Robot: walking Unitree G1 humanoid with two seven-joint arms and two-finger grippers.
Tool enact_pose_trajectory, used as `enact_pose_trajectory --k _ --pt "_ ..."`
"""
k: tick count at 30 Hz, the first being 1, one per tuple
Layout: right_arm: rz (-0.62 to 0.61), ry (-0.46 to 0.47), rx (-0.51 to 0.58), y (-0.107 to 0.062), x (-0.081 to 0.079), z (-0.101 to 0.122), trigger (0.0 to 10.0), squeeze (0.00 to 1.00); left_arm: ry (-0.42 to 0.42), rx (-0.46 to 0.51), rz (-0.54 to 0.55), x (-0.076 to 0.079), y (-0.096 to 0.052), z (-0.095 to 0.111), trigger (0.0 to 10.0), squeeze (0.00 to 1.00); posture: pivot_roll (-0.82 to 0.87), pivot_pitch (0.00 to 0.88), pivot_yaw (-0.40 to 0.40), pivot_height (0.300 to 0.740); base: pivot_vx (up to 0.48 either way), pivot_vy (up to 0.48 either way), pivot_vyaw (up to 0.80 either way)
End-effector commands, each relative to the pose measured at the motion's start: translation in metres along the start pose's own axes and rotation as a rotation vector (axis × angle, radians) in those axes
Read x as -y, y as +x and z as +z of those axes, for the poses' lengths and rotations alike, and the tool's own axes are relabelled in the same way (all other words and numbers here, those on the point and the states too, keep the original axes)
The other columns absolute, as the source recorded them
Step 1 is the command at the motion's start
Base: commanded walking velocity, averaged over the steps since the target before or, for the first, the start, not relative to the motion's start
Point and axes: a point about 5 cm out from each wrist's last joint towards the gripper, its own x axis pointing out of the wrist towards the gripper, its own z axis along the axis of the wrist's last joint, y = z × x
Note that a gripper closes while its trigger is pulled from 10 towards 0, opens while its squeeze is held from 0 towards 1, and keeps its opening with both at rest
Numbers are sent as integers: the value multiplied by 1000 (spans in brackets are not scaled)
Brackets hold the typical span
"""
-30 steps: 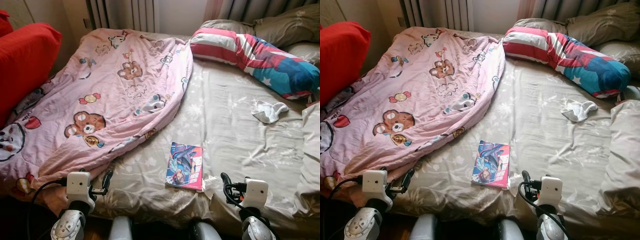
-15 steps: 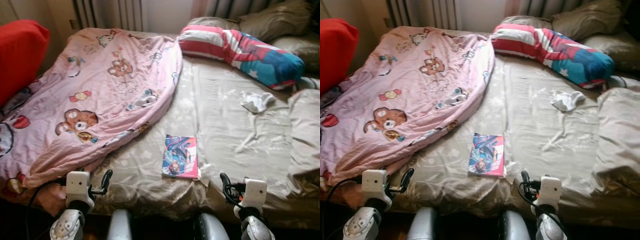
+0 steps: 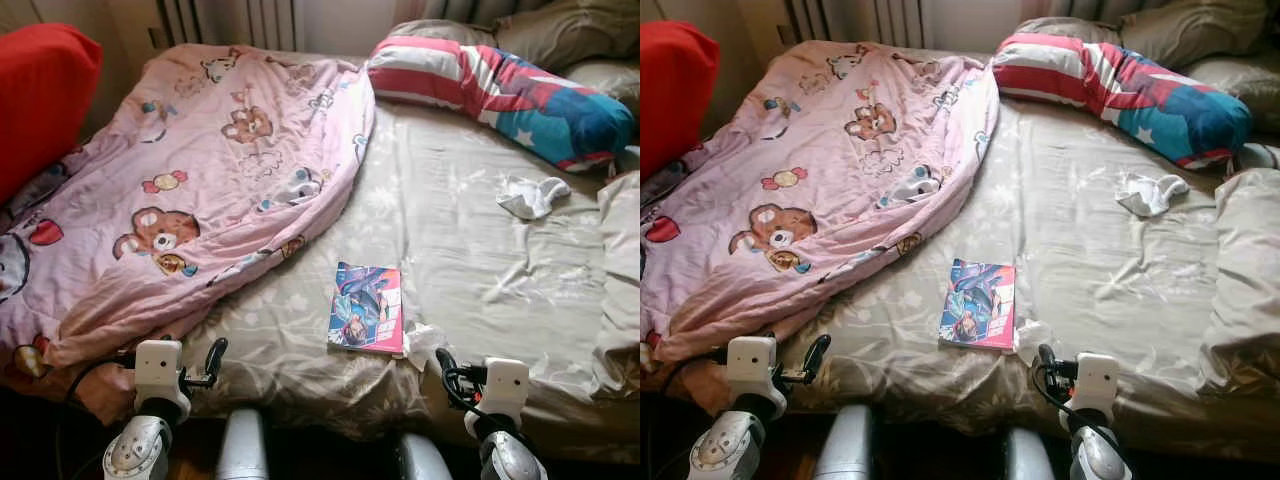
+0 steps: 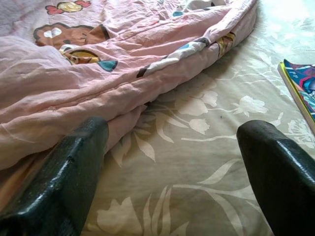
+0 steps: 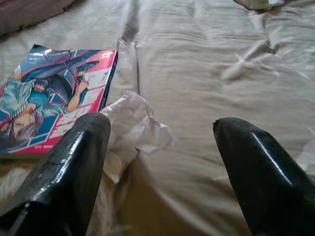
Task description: Clean up the room
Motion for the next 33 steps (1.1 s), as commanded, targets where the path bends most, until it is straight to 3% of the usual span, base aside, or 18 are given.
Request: enact_pose_trajectory --k 1,33 --pt "3 -1 -8 0 1 -1 10000 0 5 1 4 -2 -1 1 10000 0 162 139 -20 612 251 0 0" --pt "-8 35 -13 15 -5 5 10000 0 12 3 -1 -4 -3 3 10000 0 164 163 -9 612 286 0 0"
